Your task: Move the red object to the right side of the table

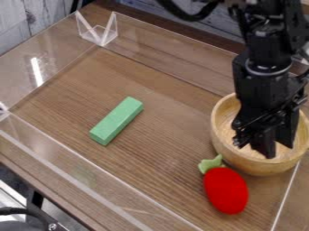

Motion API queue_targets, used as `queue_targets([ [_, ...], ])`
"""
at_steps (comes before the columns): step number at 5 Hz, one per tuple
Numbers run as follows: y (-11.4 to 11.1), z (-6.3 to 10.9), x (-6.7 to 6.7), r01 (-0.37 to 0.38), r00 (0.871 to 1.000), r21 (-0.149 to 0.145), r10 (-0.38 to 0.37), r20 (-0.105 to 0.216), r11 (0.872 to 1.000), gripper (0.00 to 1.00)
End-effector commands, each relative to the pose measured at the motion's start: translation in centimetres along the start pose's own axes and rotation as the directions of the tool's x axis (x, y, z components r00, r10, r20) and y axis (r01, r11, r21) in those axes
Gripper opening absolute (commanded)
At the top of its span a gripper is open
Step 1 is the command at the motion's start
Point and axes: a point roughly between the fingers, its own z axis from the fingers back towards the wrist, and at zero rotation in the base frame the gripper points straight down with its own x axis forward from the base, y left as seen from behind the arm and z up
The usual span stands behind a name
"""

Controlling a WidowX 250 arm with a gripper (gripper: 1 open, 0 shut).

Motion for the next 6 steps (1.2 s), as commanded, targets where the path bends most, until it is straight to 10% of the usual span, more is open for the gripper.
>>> queue_targets([
  [1, -0.8, 0.8, 0.1, 0.007, 1.0, -0.041, -0.007, 0.004, 0.999, 0.0],
  [4, 0.7, 1.7, -1.1, 0.008, 1.0, -0.035, -0.008, 0.002, 0.999, 0.0],
  [6, 0.7, 1.3, -1.4, -0.117, 0.993, -0.066, 0.119, 0.019, 0.991, 0.0],
])
